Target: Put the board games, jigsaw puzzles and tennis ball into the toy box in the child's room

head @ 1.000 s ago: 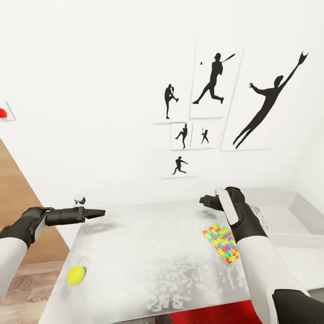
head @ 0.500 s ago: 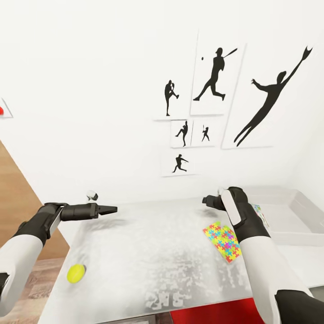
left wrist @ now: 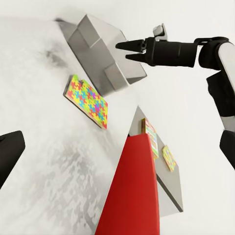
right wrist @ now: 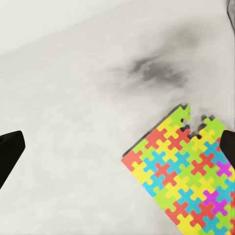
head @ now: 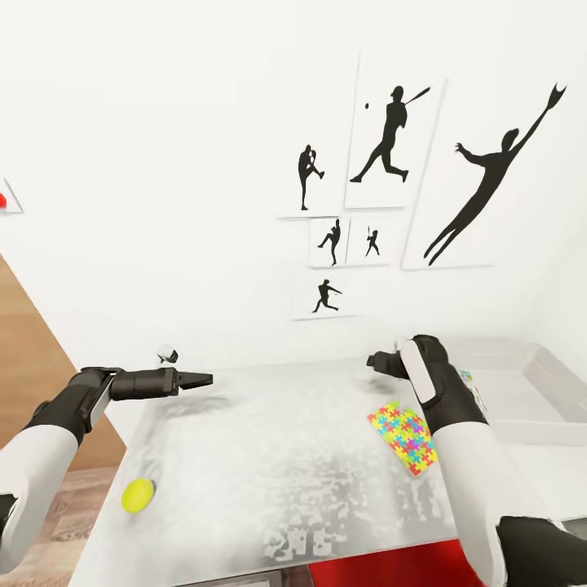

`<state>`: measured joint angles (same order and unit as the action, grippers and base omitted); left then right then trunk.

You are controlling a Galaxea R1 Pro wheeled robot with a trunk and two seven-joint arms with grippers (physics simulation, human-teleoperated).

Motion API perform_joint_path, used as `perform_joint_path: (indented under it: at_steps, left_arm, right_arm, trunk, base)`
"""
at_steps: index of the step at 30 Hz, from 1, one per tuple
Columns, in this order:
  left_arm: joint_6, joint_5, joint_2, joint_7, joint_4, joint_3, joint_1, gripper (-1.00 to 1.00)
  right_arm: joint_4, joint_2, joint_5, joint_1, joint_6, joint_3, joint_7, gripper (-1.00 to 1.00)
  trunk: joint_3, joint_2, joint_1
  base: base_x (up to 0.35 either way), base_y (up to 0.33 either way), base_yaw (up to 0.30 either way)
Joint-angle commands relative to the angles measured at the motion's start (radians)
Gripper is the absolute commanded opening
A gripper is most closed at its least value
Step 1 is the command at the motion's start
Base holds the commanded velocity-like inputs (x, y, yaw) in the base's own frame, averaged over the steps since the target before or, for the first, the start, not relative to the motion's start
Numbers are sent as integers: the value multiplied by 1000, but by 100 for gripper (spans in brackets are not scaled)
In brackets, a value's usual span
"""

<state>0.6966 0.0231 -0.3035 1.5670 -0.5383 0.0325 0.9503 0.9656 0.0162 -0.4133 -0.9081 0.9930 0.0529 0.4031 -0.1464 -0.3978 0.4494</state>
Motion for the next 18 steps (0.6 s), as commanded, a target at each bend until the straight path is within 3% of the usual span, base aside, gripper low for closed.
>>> perform_joint_path:
  at_steps: [1, 9, 18]
  left_arm:
    - [11, 0, 0, 4, 0, 0, 1, 100]
    - [11, 0, -2, 4, 0, 1, 1, 100]
    - [11, 0, -4, 4, 0, 1, 1, 100]
  right_arm:
    - [-8, 1, -11, -10, 3, 2, 20, 100]
    - [-183, 1, -13, -124, 7, 4, 225, 100]
    - [-210, -2, -24, -138, 9, 6, 251, 100]
  trunk:
    - [-2, -2, 1]
    - [-2, -2, 1]
    - [-2, -2, 1]
  base:
    - [0, 0, 0]
    - [0, 0, 0]
    - [0, 0, 0]
